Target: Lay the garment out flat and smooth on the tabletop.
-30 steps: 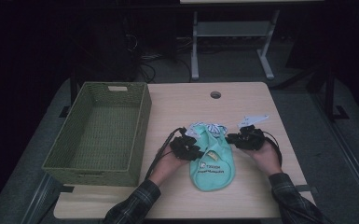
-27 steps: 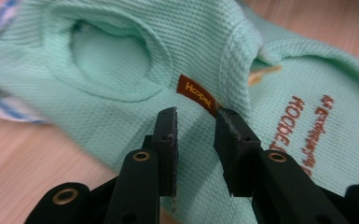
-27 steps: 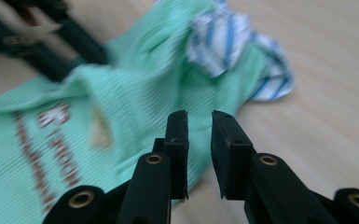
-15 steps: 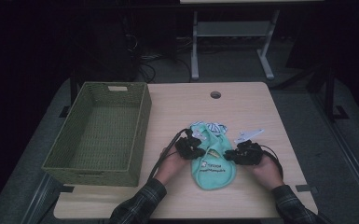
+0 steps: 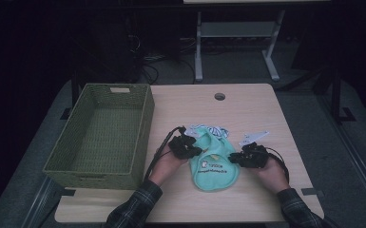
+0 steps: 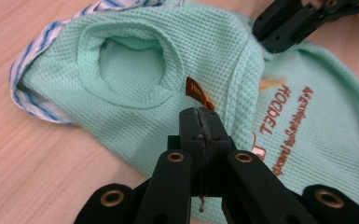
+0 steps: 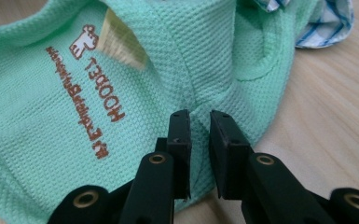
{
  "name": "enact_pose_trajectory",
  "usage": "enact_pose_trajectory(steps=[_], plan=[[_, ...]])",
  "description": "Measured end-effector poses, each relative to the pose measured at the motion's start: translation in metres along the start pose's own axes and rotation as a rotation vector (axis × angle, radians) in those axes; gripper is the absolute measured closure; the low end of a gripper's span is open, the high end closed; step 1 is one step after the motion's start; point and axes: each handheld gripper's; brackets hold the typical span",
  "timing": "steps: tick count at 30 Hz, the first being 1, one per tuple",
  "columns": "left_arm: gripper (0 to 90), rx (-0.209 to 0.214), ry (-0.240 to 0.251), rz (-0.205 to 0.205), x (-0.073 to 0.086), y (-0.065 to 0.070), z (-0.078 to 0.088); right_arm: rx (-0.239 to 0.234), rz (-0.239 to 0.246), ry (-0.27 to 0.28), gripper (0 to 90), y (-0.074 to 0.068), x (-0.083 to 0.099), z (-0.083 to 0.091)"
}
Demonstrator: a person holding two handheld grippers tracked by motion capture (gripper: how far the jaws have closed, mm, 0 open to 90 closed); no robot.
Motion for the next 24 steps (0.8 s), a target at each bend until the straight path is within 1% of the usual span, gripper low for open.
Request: enact_pose_trajectory(steps=[5, 10, 12, 13, 15, 18, 20, 21, 22, 23, 24], plan=[[89.6, 0.003, 0.008, -0.008, 0.0, 0.0, 0.002, 0.007, 0.009, -0.008, 77.8, -0.001, 0.0, 0.001], [89.7, -0.004, 0.009, -0.012, 0.0, -0.002, 0.007, 0.013, 0.016, -0.011, 77.5, -0.001, 0.0, 0.001], [89.7, 0.003, 0.019, -0.001, 0.0, -0.002, 0.01, 0.015, 0.018, -0.013, 77.1, -0.001, 0.0, 0.001], [89.8, -0.005, 0.012, -0.014, 0.001, -0.003, 0.011, 0.016, 0.016, -0.014, 76.8, -0.001, 0.0, 0.001], [89.8, -0.004, 0.017, -0.004, 0.001, -0.003, 0.012, 0.017, 0.013, -0.012, 76.4, -0.001, 0.0, 0.002], [89.8, -0.01, 0.021, -0.019, 0.002, -0.003, 0.015, 0.026, 0.012, -0.018, 74.5, -0.001, 0.0, 0.003], [89.8, 0.006, 0.035, -0.007, 0.002, -0.003, 0.017, 0.03, 0.016, -0.02, 73.6, 0.0, 0.0, 0.003], [89.8, 0.037, 0.059, 0.011, 0.002, -0.003, 0.019, 0.031, 0.016, -0.021, 73.2, 0.0, 0.001, 0.004], [89.8, 0.05, 0.064, 0.013, 0.002, -0.004, 0.021, 0.033, 0.017, -0.018, 73.1, 0.001, 0.001, 0.004], [89.8, 0.047, 0.068, 0.012, 0.002, -0.003, 0.022, 0.032, 0.016, -0.019, 73.1, 0.001, 0.002, 0.004], [89.8, 0.041, 0.066, -0.002, 0.001, -0.002, 0.023, 0.033, 0.016, -0.02, 72.7, 0.001, 0.002, 0.004]])
Point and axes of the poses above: each handheld gripper's, and its own axes: z roughly backward along the jaws, x roughly out of its underside, y roughly to its right, and after that the axes turned 10 degrees about -y, right-handed
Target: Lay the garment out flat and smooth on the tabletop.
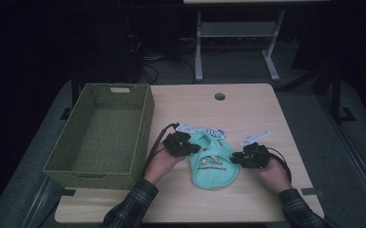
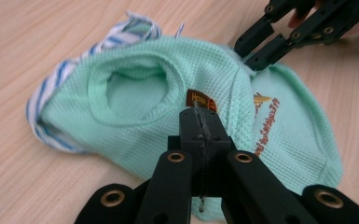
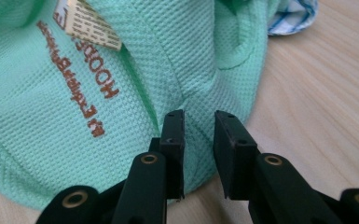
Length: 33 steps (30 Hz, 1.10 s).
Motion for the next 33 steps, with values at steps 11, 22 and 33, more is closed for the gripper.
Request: enact_pose_trajectory(steps=[11, 22, 33], plan=[[89.7, -0.013, 0.035, 0.026, 0.002, -0.005, 0.007, -0.004, 0.003, 0.025, 73.0, -0.006, 0.001, 0.009], [89.7, -0.011, 0.029, 0.031, 0.001, -0.004, 0.004, -0.133, 0.147, 0.108, 86.3, -0.063, -0.047, -0.013], [89.8, -0.024, 0.018, 0.037, 0.004, -0.008, 0.007, -0.116, 0.12, -0.017, 90.0, -0.055, -0.041, -0.028]])
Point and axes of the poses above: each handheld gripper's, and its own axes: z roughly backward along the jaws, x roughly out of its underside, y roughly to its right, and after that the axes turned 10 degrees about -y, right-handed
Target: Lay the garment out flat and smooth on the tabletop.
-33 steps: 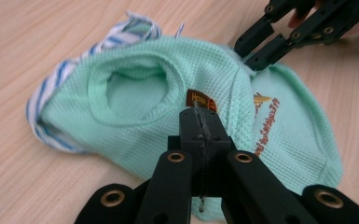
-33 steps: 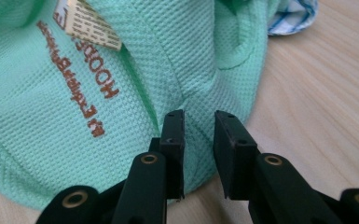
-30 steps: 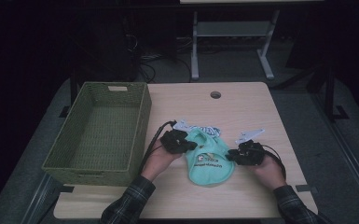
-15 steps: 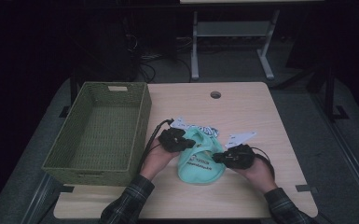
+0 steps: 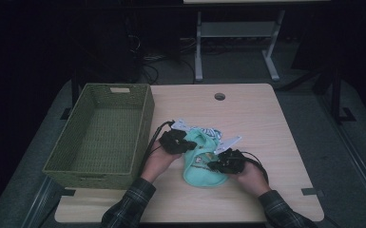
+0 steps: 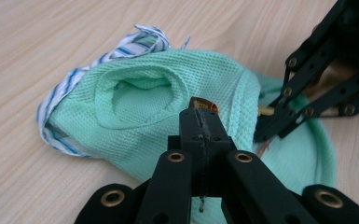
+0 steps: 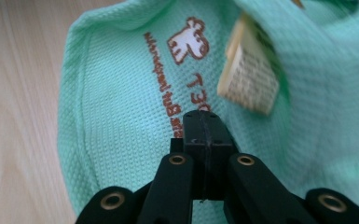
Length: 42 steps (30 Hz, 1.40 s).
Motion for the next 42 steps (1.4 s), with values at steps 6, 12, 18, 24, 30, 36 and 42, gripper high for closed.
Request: enact_pose_trajectory(steps=[6, 12, 18, 24, 30, 36, 42], plan=[[89.9, -0.021, 0.011, 0.015, 0.002, -0.004, 0.006, 0.024, -0.019, -0.009, 90.0, 0.009, 0.017, 0.011], [89.8, 0.009, -0.052, -0.002, 0.009, 0.003, -0.003, 0.029, -0.034, -0.02, 89.9, 0.011, 0.029, 0.02], [74.7, 0.003, -0.102, -0.012, 0.015, 0.013, -0.021, 0.02, -0.035, 0.024, 82.8, 0.009, 0.036, 0.029], [73.5, -0.028, -0.155, -0.046, 0.015, 0.022, -0.035, 0.093, -0.084, 0.07, 87.0, 0.038, 0.029, 0.037], [75.3, -0.072, -0.188, -0.074, 0.022, 0.025, -0.038, 0.109, -0.1, 0.013, 89.7, 0.053, 0.034, 0.025], [75.4, -0.073, -0.18, -0.059, 0.026, 0.023, -0.035, 0.085, -0.104, -0.008, 89.8, 0.044, 0.045, 0.033], [75.4, -0.019, -0.182, -0.048, 0.031, 0.027, -0.032, 0.062, -0.094, -0.009, 89.7, 0.029, 0.055, 0.037]])
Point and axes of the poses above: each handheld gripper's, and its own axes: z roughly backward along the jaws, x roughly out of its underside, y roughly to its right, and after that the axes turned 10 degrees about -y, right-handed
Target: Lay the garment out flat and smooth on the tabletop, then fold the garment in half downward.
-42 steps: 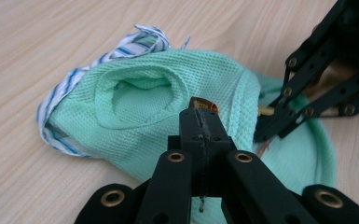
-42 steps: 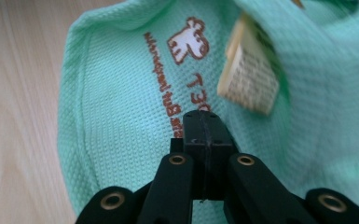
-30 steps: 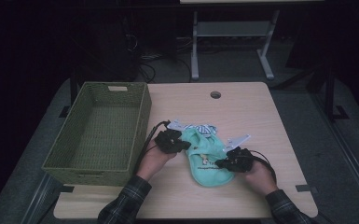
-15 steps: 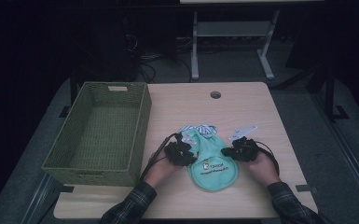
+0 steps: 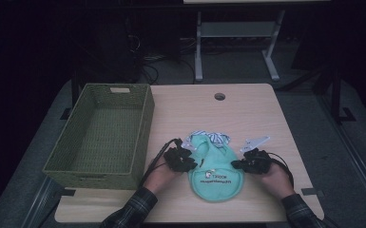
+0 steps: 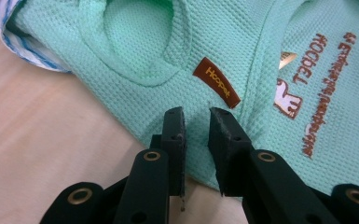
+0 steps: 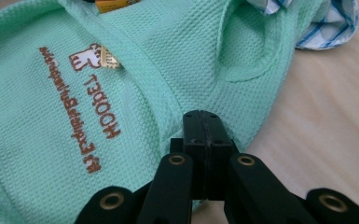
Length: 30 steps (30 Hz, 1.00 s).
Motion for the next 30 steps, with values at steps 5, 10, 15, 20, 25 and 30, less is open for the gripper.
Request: enact_pose_trajectory(steps=[5, 10, 15, 20, 25, 30], plan=[[75.3, 0.025, 0.0, -0.005, 0.002, 0.006, 0.001, -0.013, 0.011, -0.001, 89.7, -0.007, 0.007, 0.003], [75.0, 0.043, -0.008, -0.031, 0.002, 0.017, 0.0, -0.001, 0.008, -0.005, 89.7, -0.007, 0.009, 0.005], [74.9, 0.067, -0.002, -0.034, 0.002, 0.025, -0.001, 0.009, 0.004, -0.003, 89.7, -0.003, 0.009, 0.005], [72.1, 0.093, -0.003, -0.029, 0.001, 0.024, 0.0, 0.018, 0.013, 0.001, 89.4, -0.001, 0.008, 0.004], [65.6, 0.082, 0.018, -0.02, -0.004, 0.015, 0.008, 0.026, 0.01, 0.013, 89.0, -0.004, 0.007, 0.008], [58.8, 0.058, 0.057, 0.015, -0.012, -0.002, 0.017, 0.023, 0.012, 0.038, 89.1, -0.009, 0.008, 0.014]])
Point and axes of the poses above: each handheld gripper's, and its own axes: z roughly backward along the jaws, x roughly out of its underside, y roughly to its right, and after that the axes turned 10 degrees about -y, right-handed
